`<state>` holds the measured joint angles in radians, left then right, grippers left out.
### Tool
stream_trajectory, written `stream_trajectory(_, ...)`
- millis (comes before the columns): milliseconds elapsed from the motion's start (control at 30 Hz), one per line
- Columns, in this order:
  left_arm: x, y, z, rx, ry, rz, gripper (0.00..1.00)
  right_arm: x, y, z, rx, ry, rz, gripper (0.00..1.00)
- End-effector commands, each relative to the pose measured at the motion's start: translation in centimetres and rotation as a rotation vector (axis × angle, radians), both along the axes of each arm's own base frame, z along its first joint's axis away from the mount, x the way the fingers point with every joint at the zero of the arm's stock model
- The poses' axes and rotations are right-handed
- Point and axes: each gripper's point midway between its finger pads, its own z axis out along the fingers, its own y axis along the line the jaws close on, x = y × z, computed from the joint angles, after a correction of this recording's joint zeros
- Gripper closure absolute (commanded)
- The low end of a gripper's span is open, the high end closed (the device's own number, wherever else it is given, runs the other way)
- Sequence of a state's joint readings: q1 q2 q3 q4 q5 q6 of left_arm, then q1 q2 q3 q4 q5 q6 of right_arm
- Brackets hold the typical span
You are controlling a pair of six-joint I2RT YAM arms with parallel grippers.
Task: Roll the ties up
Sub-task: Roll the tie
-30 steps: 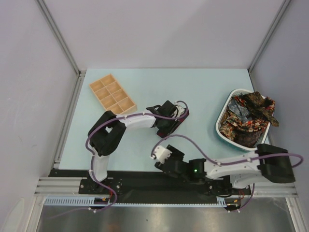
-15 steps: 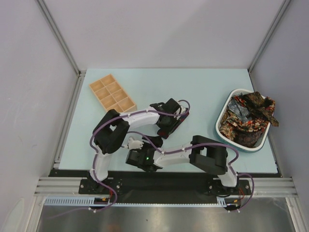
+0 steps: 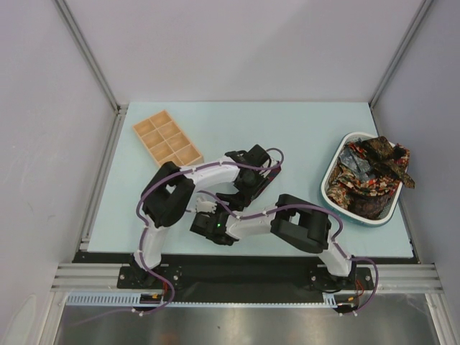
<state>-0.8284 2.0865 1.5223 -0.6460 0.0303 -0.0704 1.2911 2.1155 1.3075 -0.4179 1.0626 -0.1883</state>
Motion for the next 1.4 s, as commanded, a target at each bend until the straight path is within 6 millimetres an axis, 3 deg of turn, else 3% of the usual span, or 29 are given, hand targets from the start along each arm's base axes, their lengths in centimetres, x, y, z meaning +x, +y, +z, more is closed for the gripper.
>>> stream_trajectory(0, -5.7, 5.5, -3.6, 0.240, 0.249, 0.004, 0.65, 0.8, 0.1, -0.5, -0.034, -0.004, 0.000, 0.27)
stream_trajectory(233, -5.5, 4.9, -2.2, 0.252, 0.266, -0.001, 0.66, 1.4, -1.9, -3.5, -0.085, 0.077, -0.046, 0.30)
stream_trajectory(500, -6.9, 5.3, -1.8, 0.299, 0.277, -0.058, 0.67, 2.2, -4.5, -5.9, -0.131, 0.118, -0.143, 0.43)
stream_trajectory(733, -6.9, 5.0, -1.8, 0.295, 0.271, -0.078, 0.63, 2.3, -4.7, -6.3, -0.116, 0.128, -0.160, 0.67)
stream_trajectory(900, -6.1, 4.6, -0.9, 0.281, 0.241, -0.082, 0.57, 2.2, -3.9, -5.6, -0.055, 0.144, -0.151, 0.73)
stream_trajectory(1100, -3.4, 2.6, 2.8, 0.162, 0.140, -0.044, 0.46, 1.9, -2.8, -4.3, 0.004, 0.159, -0.124, 0.73)
stream_trajectory(1200, -1.2, 1.7, 5.9, 0.072, 0.060, -0.002, 0.40, 1.7, -2.5, -4.2, 0.016, 0.173, -0.112, 0.73)
stream_trajectory(1333, 1.4, 2.0, 9.2, -0.027, -0.035, 0.063, 0.26, 1.1, -2.1, -4.5, 0.034, 0.194, -0.097, 0.73)
stream_trajectory(1367, 2.7, 1.8, 11.9, -0.112, -0.108, 0.105, 0.20, 1.0, -1.9, -4.5, 0.042, 0.201, -0.094, 0.72)
